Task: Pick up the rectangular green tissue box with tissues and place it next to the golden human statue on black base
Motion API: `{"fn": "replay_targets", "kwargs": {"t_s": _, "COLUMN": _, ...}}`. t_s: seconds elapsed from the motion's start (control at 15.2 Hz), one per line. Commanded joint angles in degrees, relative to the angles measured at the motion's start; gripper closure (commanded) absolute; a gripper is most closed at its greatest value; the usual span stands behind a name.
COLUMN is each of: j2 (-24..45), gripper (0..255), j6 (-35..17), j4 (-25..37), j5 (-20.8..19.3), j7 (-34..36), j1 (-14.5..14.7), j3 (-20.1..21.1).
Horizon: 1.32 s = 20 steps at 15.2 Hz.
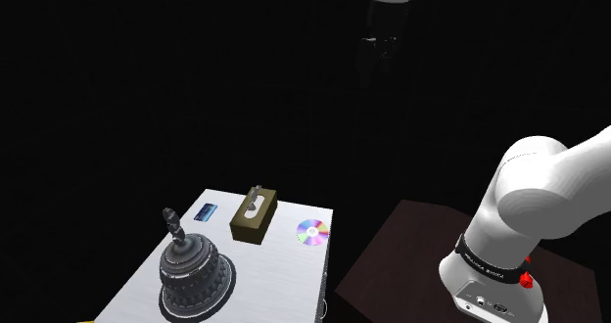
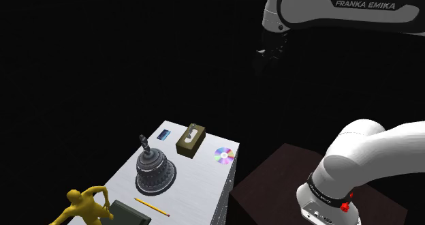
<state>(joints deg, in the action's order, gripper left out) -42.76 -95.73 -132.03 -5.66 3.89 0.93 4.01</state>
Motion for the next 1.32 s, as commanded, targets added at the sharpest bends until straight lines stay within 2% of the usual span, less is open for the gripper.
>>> {"fn": "replay_targets", "kwargs": {"t_s": 0.0, "j2": 0.0, "gripper": 0, "j6": 0.0, "j4": 0.0, "j5": 0.0, "j7": 0.0, "j1": 0.0, "j3": 0.0}}
{"fn": "replay_targets", "kwargs": {"t_s": 0.66, "j2": 9.5, "gripper": 0, "j6": -21.0, "j4": -10.1, "j5": 6.5, "j7": 1.9, "j1": 2.0, "j3": -1.1}}
{"fn": "replay_targets", "kwargs": {"t_s": 1.25, "j2": 25.0, "gripper": 0, "j6": -40.1, "j4": -12.2, "j5": 14.5, "j7": 0.4, "j1": 5.4, "j3": -1.7}}
